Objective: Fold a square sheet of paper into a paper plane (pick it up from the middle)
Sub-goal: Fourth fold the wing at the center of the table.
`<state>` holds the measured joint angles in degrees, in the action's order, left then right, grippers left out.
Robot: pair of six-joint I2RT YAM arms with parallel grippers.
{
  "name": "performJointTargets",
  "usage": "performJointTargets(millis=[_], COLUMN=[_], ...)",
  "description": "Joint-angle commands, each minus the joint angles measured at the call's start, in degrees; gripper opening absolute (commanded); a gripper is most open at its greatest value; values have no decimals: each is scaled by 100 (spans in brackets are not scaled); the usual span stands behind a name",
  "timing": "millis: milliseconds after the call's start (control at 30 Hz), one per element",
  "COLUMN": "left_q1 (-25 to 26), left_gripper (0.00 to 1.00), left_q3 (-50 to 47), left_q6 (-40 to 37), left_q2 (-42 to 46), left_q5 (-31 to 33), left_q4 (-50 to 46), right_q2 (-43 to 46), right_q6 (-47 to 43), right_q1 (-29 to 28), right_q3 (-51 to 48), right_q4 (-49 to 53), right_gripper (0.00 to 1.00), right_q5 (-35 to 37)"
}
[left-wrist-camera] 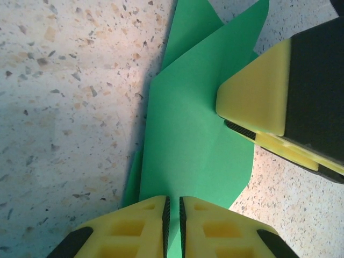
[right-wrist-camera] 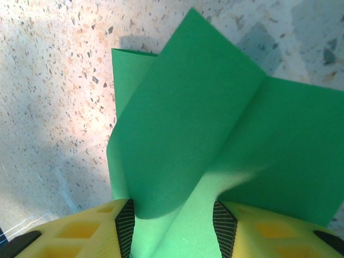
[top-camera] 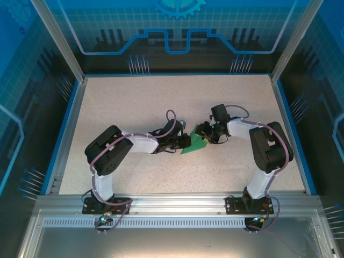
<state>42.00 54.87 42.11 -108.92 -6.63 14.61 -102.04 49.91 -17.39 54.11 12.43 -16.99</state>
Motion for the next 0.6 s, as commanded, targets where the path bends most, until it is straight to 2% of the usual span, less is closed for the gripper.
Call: performJointTargets(millis=[0, 267, 467, 567], left_q1=[-26, -27, -32, -26], left_gripper=[18, 18, 17, 18], left_q3=[129, 188, 276, 305], left_q6=[54, -35, -115, -124], left_q2=[-129, -180, -230, -243], left_q5=[55, -154, -292, -309], left_q4=[-180, -178, -213, -225], right_q2=[-270, -355, -426, -474], right_q6=[-151, -345, -494, -549], right_q1=[-39, -50, -56, -61], right_q3=[-14, -16, -23, -13], right_q4=[533, 403, 493, 617], right_gripper=[47, 52, 58, 57], right_q5=[453, 242, 284, 390])
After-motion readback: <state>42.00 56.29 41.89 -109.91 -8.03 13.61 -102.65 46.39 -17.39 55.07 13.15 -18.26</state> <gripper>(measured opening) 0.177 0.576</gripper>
